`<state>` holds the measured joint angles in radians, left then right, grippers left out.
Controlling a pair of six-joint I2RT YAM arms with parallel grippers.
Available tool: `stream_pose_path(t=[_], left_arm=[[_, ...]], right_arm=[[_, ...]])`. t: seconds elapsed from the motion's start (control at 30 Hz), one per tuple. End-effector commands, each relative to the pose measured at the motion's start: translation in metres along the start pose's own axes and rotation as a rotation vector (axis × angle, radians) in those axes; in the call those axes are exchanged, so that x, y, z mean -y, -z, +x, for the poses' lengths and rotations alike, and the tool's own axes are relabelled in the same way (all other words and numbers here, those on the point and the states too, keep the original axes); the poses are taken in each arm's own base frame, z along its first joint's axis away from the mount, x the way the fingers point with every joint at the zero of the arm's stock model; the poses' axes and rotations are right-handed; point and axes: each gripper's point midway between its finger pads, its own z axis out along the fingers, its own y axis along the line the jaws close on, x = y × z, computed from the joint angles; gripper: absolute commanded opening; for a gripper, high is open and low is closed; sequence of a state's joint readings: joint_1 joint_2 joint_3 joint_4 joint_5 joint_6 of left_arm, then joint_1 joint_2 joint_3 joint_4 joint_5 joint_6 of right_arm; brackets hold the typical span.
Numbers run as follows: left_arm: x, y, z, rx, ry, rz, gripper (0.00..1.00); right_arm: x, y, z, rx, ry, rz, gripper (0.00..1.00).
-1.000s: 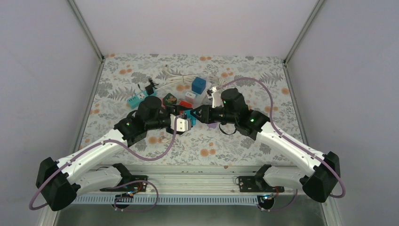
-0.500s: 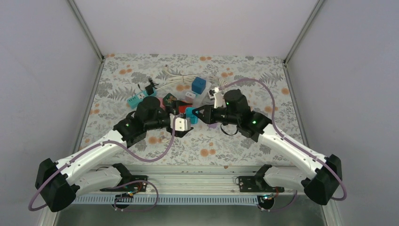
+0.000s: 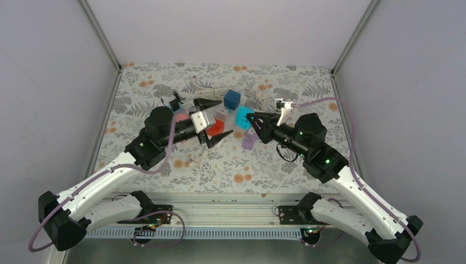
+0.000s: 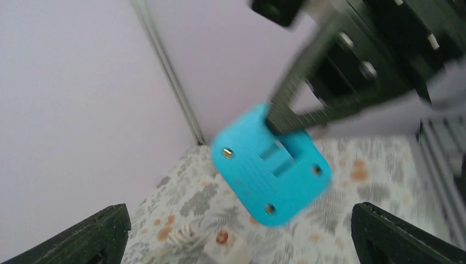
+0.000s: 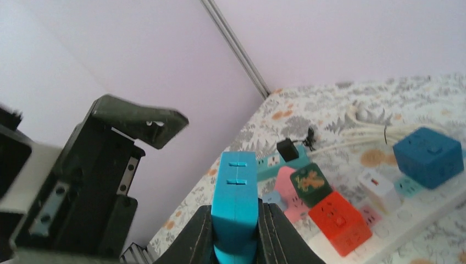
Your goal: Insert the plug
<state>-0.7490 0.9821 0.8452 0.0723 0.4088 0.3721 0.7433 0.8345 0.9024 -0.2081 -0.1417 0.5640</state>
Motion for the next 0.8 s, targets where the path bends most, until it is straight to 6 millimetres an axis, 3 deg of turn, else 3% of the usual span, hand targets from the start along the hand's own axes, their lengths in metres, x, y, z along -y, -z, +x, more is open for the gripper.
stream_pose_path(t=[0.0, 0.1, 0.2, 0.33, 0.47, 0.63, 0.77], left_arm=[[-0.03, 0.013, -0.056, 0.19, 0.329, -0.092, 1.0], [-0.039, 0.028, -0.067, 0.248, 0.451, -0.11, 1.0], [-0.041, 0.025, -0.072, 0.184, 0.524, -0.035, 1.0], [-0.024, 0.017, -0.071, 0.141, 0.571, 0.118, 1.0], [-0.028, 0.018, -0.057, 0.113, 0.662, 0.126, 1.0], [-0.006, 0.019, -0.061, 0.11, 0.721, 0.304, 1.0], [0.003, 0.02, -0.06, 0.115, 0.747, 0.353, 0.85]], right_arm=[[-0.012, 0.011, -0.023, 0.106, 0.105, -0.042, 0.03], [-0.024, 0.013, -0.027, 0.111, 0.142, -0.096, 0.03], [-0.037, 0.013, -0.027, 0.101, 0.169, -0.164, 0.03], [-0.054, 0.007, -0.027, 0.075, 0.197, -0.251, 0.03], [-0.072, 0.005, -0.033, 0.067, 0.223, -0.331, 0.03], [-0.092, 0.007, -0.04, 0.075, 0.247, -0.427, 0.03], [-0.103, 0.006, -0.045, 0.071, 0.26, -0.477, 0.03]])
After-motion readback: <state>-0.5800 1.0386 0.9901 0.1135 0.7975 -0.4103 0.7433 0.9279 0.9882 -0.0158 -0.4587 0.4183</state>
